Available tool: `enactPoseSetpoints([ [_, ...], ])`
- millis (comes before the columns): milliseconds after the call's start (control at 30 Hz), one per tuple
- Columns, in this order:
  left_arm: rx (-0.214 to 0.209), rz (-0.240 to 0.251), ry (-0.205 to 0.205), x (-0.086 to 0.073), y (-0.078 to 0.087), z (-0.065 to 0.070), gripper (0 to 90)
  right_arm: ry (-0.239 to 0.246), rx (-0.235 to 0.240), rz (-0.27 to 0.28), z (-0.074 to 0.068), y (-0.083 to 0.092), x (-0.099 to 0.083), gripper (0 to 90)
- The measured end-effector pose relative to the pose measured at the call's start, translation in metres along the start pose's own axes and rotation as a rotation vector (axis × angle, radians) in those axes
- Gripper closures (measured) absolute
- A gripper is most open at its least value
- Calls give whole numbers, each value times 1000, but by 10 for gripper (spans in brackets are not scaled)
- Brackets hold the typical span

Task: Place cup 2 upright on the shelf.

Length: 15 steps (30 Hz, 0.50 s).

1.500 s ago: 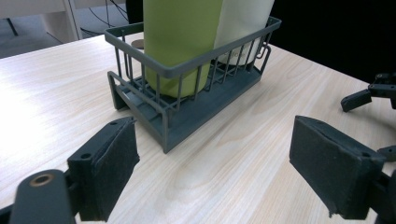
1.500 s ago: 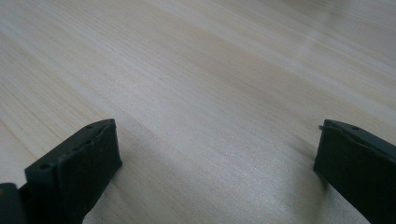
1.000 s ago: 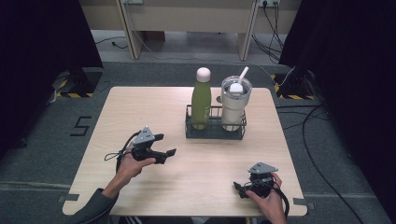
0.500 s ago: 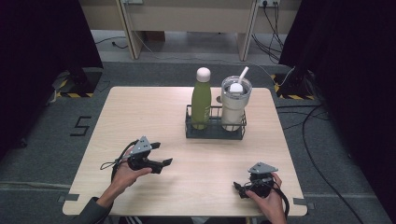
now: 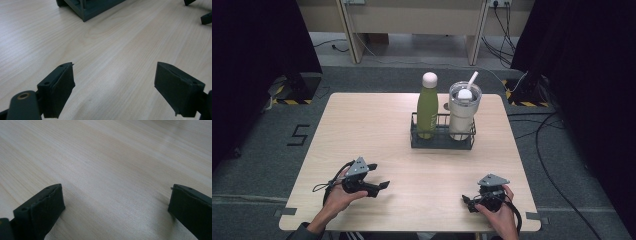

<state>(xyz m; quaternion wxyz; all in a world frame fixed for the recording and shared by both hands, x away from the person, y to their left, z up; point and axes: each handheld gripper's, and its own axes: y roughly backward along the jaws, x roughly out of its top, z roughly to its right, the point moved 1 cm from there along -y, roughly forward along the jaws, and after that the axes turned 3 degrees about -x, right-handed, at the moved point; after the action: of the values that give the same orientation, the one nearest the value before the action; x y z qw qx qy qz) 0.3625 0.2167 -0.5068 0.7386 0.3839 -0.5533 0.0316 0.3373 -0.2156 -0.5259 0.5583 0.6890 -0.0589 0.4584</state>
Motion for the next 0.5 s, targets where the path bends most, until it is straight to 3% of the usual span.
enactPoseSetpoints([
  [500, 1, -66, -2, -20, 3, 10, 157, 5, 2, 1, 0, 0, 0, 5],
])
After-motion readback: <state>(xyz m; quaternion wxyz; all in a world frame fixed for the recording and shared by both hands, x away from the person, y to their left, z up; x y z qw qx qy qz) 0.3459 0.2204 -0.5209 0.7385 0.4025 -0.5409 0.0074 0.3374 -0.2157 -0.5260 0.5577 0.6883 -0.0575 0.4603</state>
